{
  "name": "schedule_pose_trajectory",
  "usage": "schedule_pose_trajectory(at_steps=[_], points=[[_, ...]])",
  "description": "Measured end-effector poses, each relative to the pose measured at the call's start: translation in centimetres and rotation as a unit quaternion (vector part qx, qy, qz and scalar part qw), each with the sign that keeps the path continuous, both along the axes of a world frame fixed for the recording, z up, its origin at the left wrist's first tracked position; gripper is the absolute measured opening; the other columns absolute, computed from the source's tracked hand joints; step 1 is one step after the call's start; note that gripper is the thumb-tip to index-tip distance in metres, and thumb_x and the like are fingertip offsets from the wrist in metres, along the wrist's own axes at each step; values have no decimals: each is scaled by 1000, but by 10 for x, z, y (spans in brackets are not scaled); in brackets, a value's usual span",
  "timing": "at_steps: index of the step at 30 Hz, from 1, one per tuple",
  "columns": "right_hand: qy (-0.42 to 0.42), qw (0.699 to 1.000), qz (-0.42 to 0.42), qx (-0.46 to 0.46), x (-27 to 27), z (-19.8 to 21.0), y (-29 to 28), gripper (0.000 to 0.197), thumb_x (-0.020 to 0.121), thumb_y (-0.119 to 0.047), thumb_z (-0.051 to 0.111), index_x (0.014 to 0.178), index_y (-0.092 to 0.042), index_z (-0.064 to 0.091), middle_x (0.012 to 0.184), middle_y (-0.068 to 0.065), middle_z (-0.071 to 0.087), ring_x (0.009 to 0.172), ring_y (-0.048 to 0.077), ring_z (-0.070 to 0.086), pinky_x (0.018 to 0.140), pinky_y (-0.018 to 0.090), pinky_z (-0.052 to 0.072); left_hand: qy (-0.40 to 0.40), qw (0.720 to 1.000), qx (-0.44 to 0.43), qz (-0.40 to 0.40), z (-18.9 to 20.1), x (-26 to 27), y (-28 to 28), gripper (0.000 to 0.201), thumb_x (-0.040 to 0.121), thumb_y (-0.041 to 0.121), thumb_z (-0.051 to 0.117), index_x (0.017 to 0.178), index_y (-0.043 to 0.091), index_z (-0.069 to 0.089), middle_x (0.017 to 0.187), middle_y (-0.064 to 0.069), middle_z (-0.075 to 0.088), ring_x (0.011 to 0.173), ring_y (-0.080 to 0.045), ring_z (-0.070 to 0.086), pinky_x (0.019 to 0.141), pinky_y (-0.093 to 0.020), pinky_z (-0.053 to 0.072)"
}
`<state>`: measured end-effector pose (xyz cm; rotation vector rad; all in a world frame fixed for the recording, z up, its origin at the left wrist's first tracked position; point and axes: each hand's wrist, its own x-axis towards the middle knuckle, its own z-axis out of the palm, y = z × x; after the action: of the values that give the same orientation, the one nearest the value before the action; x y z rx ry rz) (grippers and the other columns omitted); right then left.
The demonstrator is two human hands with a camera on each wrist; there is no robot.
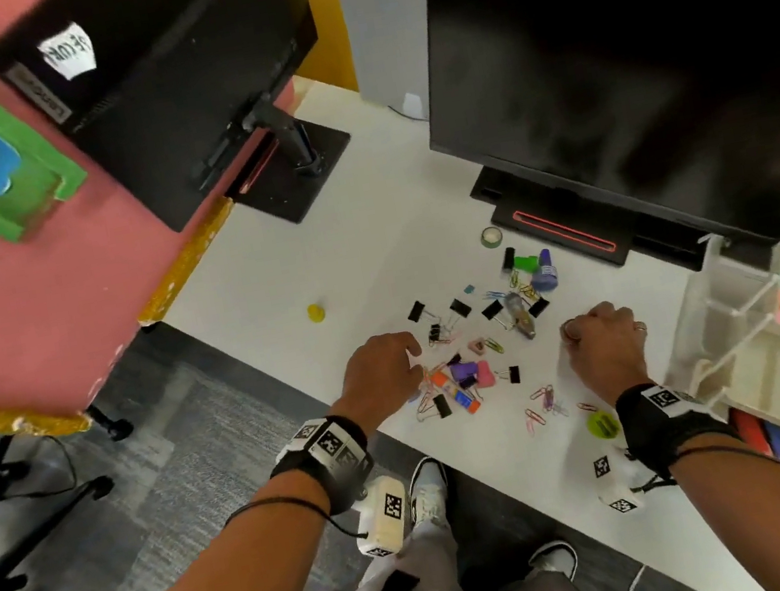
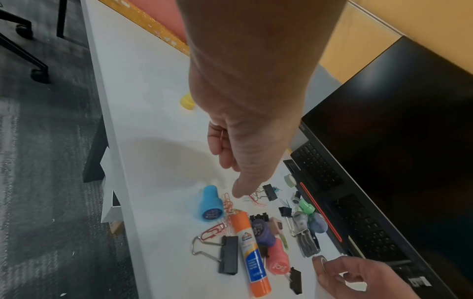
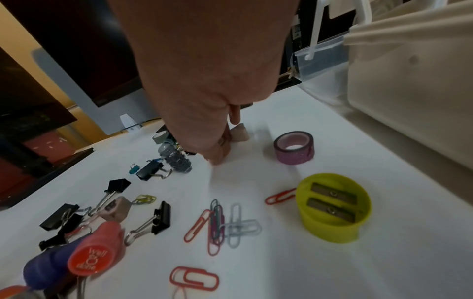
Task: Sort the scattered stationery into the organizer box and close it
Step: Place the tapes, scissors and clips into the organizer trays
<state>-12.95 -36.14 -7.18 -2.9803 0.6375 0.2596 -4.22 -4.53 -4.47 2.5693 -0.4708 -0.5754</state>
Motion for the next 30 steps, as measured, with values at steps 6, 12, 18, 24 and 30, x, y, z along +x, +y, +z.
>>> schedule_pose_trajectory(at_steps=[6, 12, 18, 24, 30], points=[[-32, 999, 25, 22, 4, -2, 14, 18, 93, -17, 65, 86, -29, 77, 97, 2, 66, 97, 31, 47, 84, 41, 28, 43, 998, -8, -35, -21, 8, 13, 31, 82, 27, 73, 112, 29, 63, 99, 10, 52, 91, -14, 55, 75, -23, 39], [-158, 968, -54, 189, 6, 12, 28, 15, 94, -25, 67, 82, -21, 59, 97, 1, 62, 98, 27, 54, 86, 37, 39, 38, 994, 25, -99, -36, 9, 14, 37, 86, 29, 72, 121, 26, 61, 114, 3, 52, 99, -19, 58, 87, -36, 52], [-189, 932, -84, 299, 19, 26, 40, 20, 94, -19, 70, 77, -20, 58, 88, 1, 59, 82, 18, 58, 75, 32, 49, 24, 994, -18, -102, -48, 7, 23, 38, 90, 36, 71, 124, 25, 60, 117, 2, 51, 104, -23, 59, 89, -38, 52], [-187, 931, -66, 307, 14, 20, 53, 16, 95, -19, 73, 84, -19, 61, 92, -2, 61, 83, 17, 59, 77, 30, 48, -14, 981, -34, -192, -47, 7, 62, 87, 69, 59, 84, 143, 32, 47, 135, 5, 43, 117, -12, 43, 95, -29, 44], [-191, 931, -19, 311, 12, 17, 71, 14, 94, -16, 73, 86, -18, 61, 94, 1, 61, 87, 17, 59, 79, 28, 48, 20, 986, -67, -152, -58, 6, 76, 70, 79, 45, 83, 142, 34, 52, 126, 8, 43, 110, -11, 50, 94, -31, 49]])
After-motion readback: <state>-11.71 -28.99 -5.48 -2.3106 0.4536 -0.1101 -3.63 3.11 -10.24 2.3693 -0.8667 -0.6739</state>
